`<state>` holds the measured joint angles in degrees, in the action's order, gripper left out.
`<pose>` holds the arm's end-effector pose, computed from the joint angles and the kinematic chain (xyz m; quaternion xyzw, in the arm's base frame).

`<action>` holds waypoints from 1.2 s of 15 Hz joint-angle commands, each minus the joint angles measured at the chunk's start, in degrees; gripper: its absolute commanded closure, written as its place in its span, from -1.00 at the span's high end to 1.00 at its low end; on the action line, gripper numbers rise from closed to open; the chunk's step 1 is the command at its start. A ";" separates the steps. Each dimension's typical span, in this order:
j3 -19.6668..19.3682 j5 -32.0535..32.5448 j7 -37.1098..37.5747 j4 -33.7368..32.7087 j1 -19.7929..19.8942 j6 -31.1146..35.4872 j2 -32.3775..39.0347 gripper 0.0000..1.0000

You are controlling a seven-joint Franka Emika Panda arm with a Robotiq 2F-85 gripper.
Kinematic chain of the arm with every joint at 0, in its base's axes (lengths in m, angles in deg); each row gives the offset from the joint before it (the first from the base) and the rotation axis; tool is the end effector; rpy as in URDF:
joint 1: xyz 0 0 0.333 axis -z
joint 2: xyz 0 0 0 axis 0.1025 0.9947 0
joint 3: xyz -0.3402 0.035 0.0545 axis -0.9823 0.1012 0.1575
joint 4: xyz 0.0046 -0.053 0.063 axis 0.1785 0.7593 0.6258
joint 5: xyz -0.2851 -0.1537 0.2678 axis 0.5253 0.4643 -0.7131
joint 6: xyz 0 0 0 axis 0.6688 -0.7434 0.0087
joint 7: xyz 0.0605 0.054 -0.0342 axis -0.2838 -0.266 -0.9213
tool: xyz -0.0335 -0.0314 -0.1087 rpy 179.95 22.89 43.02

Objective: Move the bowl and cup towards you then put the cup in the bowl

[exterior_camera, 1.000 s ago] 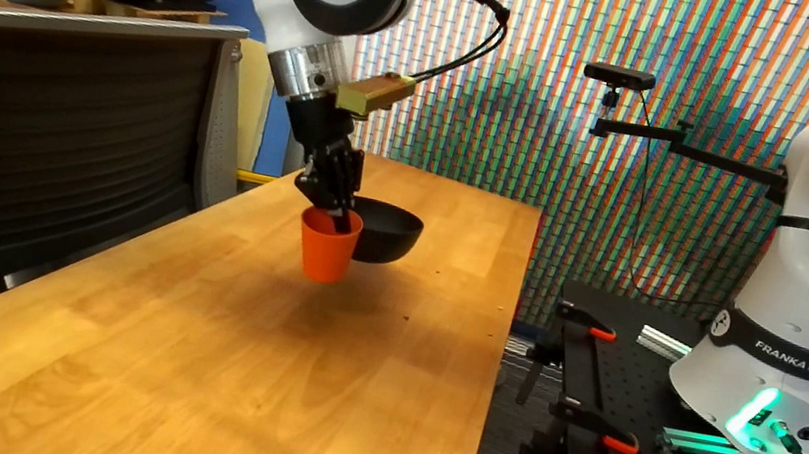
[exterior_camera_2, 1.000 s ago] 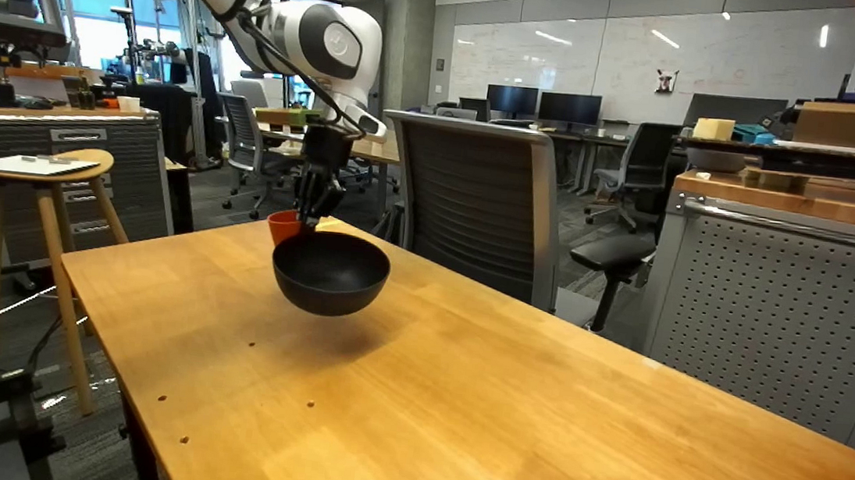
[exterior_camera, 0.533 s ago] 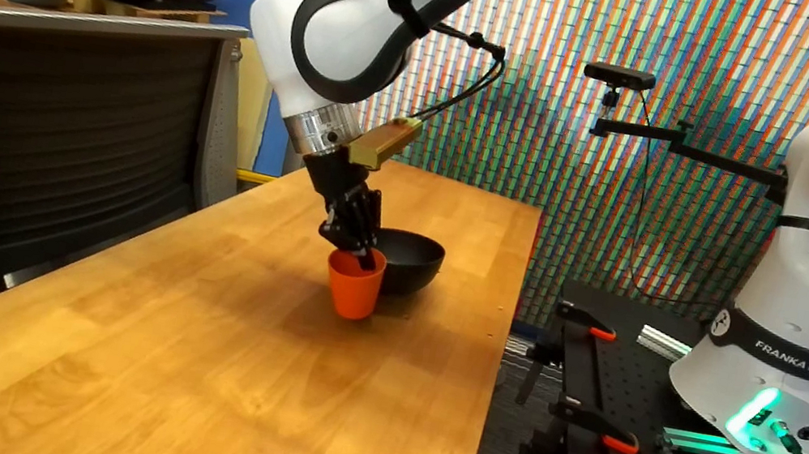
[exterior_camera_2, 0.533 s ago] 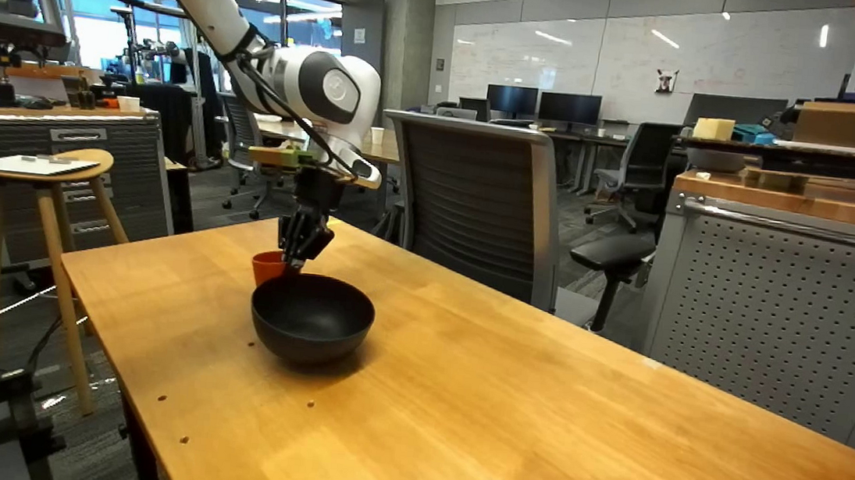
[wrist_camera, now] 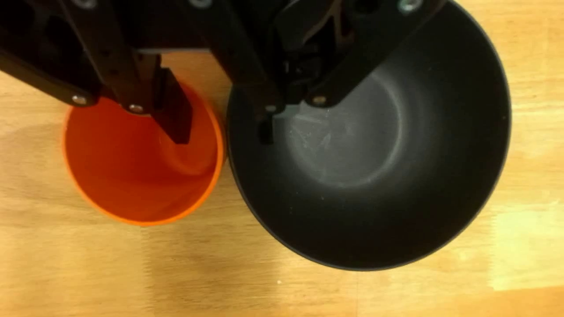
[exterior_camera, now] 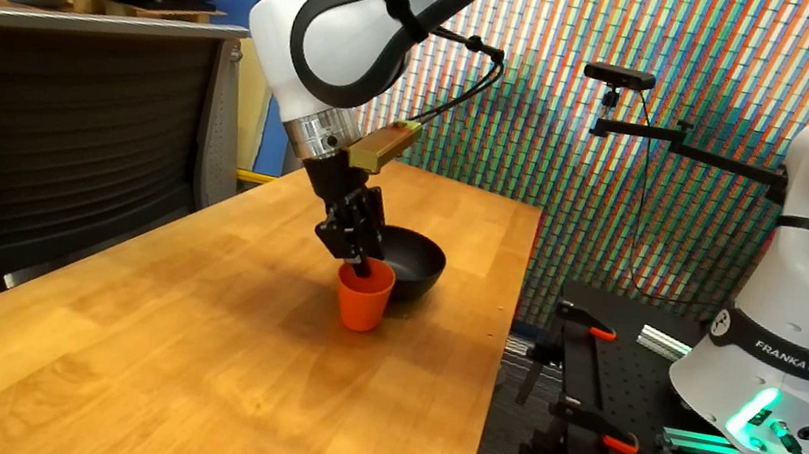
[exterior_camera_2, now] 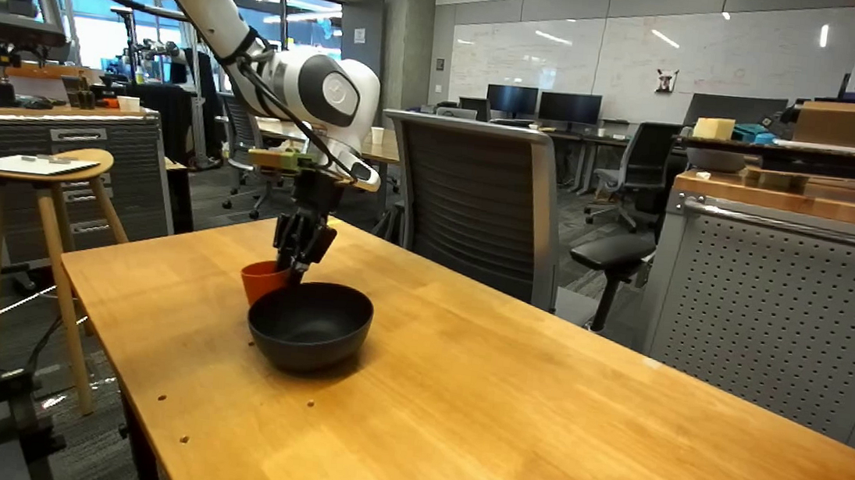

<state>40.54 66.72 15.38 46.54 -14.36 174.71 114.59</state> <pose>0.6275 0.1021 0.1996 0.9713 -0.0262 -0.2279 0.0633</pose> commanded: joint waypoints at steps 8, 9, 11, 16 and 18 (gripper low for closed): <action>0.18 0.31 1.51 0.92 -0.76 -0.63 -4.79 -0.85; 0.34 0.18 1.30 1.41 -0.73 -0.73 -5.58 -0.87; 0.57 0.23 1.17 3.07 -0.79 -0.59 -8.29 -0.86; 0.07 0.33 2.67 8.34 -0.01 0.21 -16.94 -0.86; -0.89 0.97 5.15 10.65 0.51 0.77 -19.77 -0.87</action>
<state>40.57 66.76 17.23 51.48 -14.70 174.59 101.34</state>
